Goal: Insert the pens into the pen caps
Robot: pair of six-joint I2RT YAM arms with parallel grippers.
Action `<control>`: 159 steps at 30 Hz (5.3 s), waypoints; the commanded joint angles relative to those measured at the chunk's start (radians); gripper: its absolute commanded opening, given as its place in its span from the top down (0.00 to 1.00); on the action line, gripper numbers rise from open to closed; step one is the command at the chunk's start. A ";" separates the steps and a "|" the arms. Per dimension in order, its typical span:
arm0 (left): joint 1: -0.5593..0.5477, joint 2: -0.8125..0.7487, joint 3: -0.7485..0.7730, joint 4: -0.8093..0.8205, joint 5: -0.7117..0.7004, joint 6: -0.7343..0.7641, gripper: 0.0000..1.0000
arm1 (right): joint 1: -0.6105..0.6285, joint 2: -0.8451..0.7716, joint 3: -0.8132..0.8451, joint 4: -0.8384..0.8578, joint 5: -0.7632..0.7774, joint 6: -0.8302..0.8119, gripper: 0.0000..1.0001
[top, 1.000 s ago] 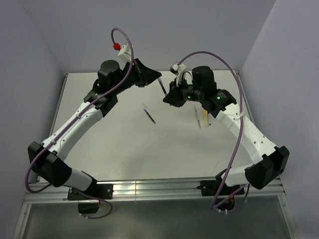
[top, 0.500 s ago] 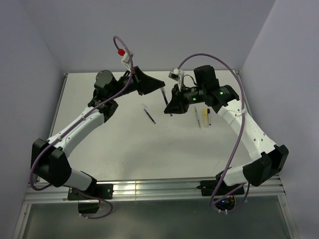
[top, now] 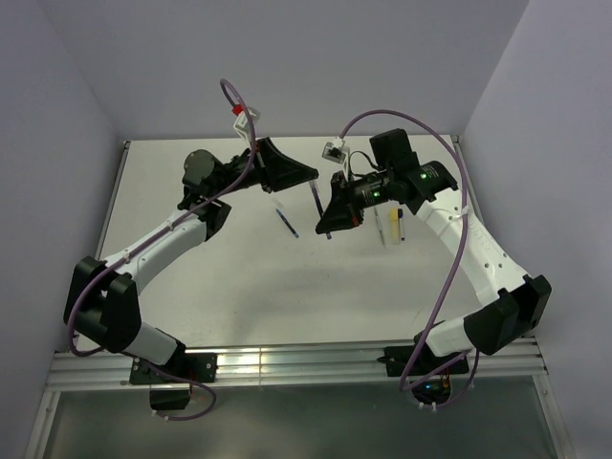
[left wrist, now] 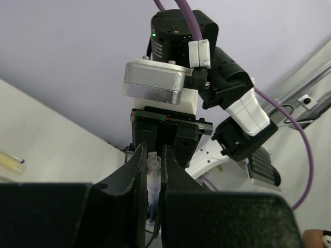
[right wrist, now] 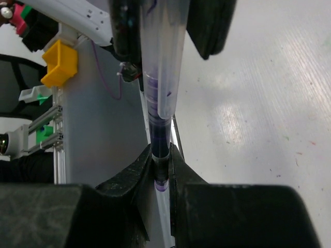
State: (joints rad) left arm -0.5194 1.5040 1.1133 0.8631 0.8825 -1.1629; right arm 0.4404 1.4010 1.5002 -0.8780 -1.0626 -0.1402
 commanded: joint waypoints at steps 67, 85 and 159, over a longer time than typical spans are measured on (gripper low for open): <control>0.222 -0.001 0.381 -1.150 -0.619 0.778 0.01 | -0.278 0.583 -0.060 0.068 1.004 0.241 0.67; -0.034 0.214 0.230 -1.216 -1.074 0.560 0.02 | -0.276 0.328 0.132 0.057 0.937 0.197 0.17; -0.037 -0.016 0.183 -0.513 -0.498 0.227 1.00 | -0.161 0.079 -0.354 1.478 -0.025 1.035 0.18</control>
State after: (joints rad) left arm -0.5575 1.5139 1.3067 0.2379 0.3328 -0.8795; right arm 0.2634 1.4658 1.1000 0.5343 -1.0847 0.8787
